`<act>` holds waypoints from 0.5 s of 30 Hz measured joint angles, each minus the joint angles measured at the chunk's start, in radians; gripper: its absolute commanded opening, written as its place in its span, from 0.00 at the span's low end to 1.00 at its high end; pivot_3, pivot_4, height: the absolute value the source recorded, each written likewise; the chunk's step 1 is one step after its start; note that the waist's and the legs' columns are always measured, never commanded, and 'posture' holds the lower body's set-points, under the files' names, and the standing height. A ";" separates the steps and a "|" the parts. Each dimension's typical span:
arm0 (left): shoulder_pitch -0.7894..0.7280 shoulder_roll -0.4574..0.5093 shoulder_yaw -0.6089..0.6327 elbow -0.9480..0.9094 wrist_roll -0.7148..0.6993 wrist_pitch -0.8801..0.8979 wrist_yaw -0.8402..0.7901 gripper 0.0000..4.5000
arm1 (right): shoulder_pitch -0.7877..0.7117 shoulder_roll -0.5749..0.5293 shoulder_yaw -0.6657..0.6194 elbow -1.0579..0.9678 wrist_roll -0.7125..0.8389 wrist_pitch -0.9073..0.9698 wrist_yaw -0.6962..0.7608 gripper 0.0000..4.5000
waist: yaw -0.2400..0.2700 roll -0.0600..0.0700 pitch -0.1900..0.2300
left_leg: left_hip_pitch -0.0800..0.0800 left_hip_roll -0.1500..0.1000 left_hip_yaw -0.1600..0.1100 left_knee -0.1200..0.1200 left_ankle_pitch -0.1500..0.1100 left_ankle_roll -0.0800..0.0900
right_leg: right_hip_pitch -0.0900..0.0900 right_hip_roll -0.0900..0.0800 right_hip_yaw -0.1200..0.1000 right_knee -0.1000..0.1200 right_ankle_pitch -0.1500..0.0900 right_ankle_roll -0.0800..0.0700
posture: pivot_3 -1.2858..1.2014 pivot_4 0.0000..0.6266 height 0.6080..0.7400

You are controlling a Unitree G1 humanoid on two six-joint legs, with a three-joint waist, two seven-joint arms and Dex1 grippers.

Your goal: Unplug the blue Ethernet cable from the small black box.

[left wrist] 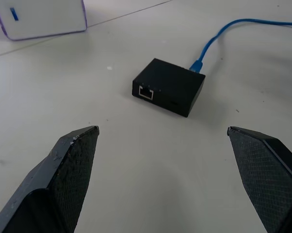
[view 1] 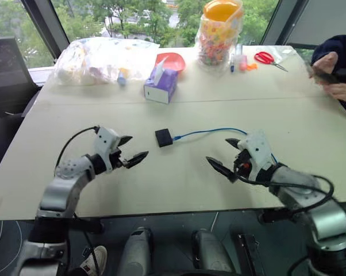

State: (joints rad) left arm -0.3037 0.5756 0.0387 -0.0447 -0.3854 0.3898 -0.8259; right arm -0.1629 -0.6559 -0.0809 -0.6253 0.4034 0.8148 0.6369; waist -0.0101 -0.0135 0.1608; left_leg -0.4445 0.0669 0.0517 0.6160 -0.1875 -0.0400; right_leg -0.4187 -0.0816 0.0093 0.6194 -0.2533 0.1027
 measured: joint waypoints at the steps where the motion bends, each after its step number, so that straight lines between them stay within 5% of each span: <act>1: -0.014 0.009 0.005 0.004 -0.004 0.001 -0.013 0.99 | -0.019 -0.022 -0.006 -0.003 0.017 0.009 0.022 1.00 | 0.000 0.000 0.000 | 0.000 0.000 0.000 0.000 0.000 0.000 | 0.000 0.000 0.000 0.000 0.000 0.000 | 0.52 0.24 0.96; 15: -0.078 0.088 0.016 0.035 -0.044 0.056 -0.147 0.99 | -0.229 -0.200 0.077 0.089 0.070 0.007 0.202 1.00 | 0.000 -0.003 0.002 | -0.001 0.000 0.001 0.000 0.000 0.001 | -0.001 0.000 0.000 0.000 -0.001 0.001 | 0.52 0.24 0.96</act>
State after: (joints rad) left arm -0.3819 0.6633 0.0549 -0.0093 -0.4294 0.4455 -0.9731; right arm -0.3923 -0.8561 -0.0041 -0.5366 0.4734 0.8217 0.8393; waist -0.0103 -0.0162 0.1626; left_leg -0.4454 0.0668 0.0525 0.6161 -0.1879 -0.0392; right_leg -0.4192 -0.0816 0.0097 0.6193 -0.2542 0.1040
